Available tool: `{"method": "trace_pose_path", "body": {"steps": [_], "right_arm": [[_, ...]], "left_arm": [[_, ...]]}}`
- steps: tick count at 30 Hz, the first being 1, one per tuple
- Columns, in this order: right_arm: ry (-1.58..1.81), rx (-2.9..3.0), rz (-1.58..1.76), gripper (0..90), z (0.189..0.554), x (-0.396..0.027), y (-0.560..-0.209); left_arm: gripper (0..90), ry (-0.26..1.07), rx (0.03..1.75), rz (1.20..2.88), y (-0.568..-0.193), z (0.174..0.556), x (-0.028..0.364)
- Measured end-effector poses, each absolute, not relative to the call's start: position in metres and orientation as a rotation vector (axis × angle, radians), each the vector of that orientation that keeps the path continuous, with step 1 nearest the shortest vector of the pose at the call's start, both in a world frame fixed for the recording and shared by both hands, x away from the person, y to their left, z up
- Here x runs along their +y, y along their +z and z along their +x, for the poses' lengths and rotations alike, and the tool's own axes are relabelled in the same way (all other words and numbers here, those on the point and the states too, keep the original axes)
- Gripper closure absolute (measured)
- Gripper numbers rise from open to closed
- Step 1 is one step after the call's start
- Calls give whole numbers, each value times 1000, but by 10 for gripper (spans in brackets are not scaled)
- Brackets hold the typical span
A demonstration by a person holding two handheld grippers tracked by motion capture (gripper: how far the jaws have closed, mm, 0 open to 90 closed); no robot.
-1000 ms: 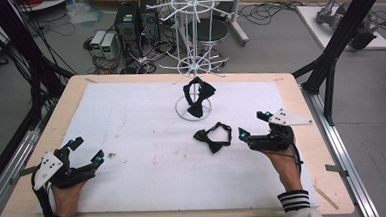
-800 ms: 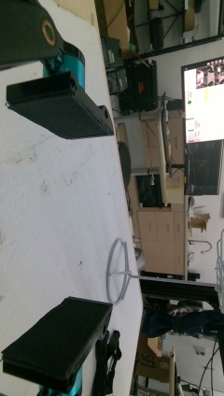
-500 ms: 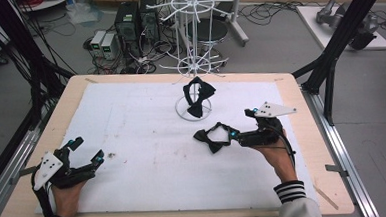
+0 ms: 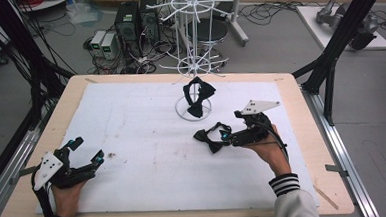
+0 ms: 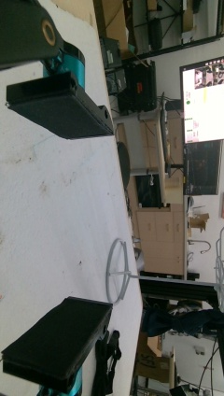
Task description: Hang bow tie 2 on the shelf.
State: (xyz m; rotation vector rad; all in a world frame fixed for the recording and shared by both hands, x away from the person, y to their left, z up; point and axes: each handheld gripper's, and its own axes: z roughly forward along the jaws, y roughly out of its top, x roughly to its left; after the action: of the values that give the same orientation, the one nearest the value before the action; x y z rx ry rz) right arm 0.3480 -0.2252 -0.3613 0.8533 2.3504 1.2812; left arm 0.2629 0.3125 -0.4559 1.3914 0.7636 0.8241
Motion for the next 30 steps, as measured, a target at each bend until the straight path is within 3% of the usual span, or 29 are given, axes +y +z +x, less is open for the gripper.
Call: {"method": "trace_pose_path", "body": {"steps": [30], "right_arm": [[1120,2620,779,178,368,-184,-373]], "left_arm": [[135,822,763,1391,-456,263,313]]}}
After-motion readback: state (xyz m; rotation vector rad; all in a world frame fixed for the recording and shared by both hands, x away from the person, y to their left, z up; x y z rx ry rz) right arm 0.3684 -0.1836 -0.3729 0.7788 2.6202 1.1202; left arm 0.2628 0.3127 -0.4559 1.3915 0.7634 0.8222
